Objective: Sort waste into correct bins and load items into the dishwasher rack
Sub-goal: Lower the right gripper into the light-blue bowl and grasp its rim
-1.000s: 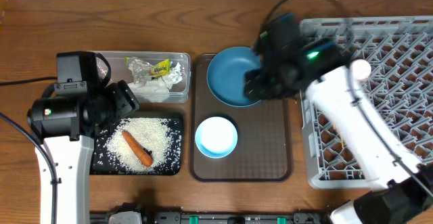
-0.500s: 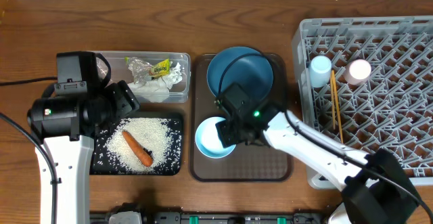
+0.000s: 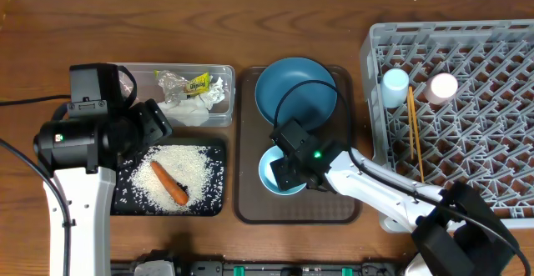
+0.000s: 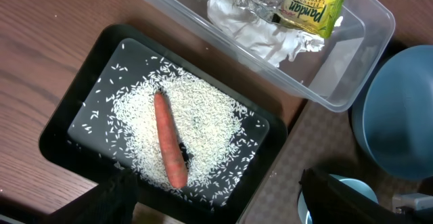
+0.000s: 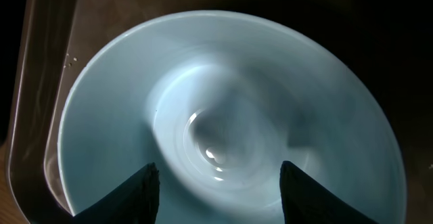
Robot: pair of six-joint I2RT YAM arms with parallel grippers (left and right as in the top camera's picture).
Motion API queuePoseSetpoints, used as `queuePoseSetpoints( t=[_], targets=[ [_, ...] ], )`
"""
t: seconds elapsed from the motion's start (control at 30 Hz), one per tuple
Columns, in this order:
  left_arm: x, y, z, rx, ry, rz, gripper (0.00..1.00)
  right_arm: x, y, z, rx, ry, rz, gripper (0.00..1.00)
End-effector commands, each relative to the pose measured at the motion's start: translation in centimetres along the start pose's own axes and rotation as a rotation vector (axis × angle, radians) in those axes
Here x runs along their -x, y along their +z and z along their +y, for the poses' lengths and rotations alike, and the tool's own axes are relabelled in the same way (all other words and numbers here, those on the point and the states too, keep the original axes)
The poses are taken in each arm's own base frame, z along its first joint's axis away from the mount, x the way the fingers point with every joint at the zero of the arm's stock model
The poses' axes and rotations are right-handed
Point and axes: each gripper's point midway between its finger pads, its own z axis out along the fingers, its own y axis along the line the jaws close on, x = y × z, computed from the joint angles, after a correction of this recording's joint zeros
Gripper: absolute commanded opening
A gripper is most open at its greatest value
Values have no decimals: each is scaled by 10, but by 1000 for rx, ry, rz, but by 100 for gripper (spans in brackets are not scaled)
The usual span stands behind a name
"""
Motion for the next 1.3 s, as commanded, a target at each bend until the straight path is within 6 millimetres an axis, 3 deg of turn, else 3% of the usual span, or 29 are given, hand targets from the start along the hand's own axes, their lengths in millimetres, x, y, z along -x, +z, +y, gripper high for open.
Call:
queuePoseSetpoints(
  t=[0.0, 0.23, 0.33, 0.5, 0.77, 1.07, 1.2, 1.27],
  targets=[
    [3, -3, 1, 6, -8, -11, 80, 23, -15, 10, 10, -31, -60, 60],
    [3, -3, 1, 6, -8, -11, 80, 56, -61, 18, -1, -69, -74, 63],
    [3, -3, 1, 6, -8, -11, 80, 57, -69, 4, -72, -60, -63, 61],
    [3, -3, 1, 6, -8, -11, 81, 35, -56, -32, -213, -34, -9, 60],
    [3, -3, 1, 6, -9, -11, 80, 0, -18, -53, -230, -11, 34, 58],
    [3, -3, 1, 6, -8, -11, 81, 2, -13, -49, -207, 35, 10, 25],
    [2, -3, 2, 8, -8, -7, 81, 7, -14, -49, -208, 34, -9, 1],
    [1, -3, 2, 9, -8, -5, 81, 11, -14, -47, -199, 36, -22, 1]
  ],
)
